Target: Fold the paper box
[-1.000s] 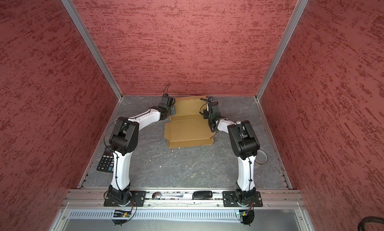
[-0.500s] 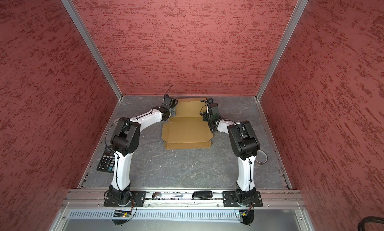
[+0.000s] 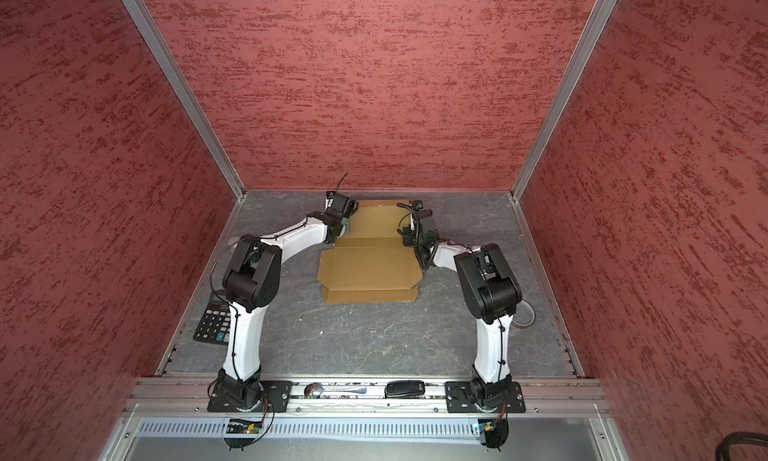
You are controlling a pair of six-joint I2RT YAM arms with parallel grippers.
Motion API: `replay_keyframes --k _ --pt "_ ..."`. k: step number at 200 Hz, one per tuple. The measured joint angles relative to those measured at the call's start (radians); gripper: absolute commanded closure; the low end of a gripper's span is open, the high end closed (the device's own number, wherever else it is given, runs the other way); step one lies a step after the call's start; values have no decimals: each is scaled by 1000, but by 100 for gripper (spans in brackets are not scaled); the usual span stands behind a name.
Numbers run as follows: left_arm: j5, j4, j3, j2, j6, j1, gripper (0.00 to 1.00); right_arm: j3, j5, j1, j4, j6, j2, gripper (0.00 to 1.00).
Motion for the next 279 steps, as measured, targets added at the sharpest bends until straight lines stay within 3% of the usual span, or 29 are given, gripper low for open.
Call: replay_keyframes --k 55,110,201,279 --pt "-11 -8 -1 0 -6 -1 78 0 -3 5 1 8 0 96" --pt "10 18 -43 -27 -7 -1 73 0 -7 6 1 14 0 96" --pt "74 58 -85 -58 -7 1 54 0 -7 10 -2 15 0 97" --pt "143 73 -170 -127 -14 16 33 34 -16 28 -55 19 0 98"
